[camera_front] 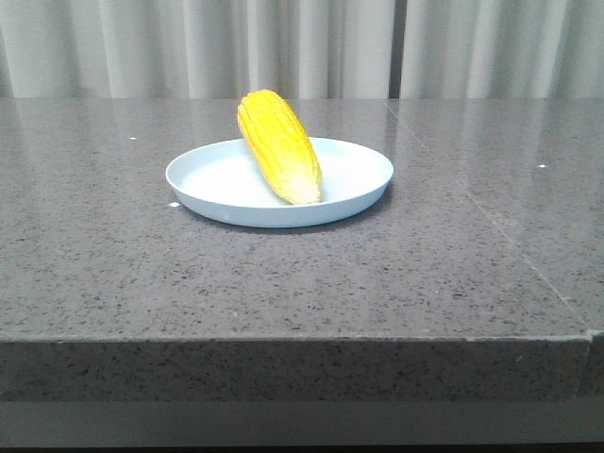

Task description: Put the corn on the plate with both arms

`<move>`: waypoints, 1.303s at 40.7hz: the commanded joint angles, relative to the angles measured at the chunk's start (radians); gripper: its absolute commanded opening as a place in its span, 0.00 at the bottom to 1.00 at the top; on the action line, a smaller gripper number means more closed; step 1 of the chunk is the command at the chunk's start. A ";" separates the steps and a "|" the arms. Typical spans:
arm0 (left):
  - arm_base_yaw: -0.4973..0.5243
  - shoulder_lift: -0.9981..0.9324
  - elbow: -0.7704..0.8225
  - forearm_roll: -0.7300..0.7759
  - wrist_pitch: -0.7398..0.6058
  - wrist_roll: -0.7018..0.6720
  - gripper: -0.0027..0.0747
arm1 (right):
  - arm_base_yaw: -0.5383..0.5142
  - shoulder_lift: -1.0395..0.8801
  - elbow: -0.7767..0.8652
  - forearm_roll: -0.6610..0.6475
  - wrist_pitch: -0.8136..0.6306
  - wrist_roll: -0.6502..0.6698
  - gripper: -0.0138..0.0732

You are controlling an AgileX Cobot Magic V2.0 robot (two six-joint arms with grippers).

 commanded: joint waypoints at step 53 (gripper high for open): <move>-0.001 -0.020 0.072 -0.048 -0.240 0.075 0.01 | -0.001 0.003 -0.021 0.000 -0.058 -0.002 0.08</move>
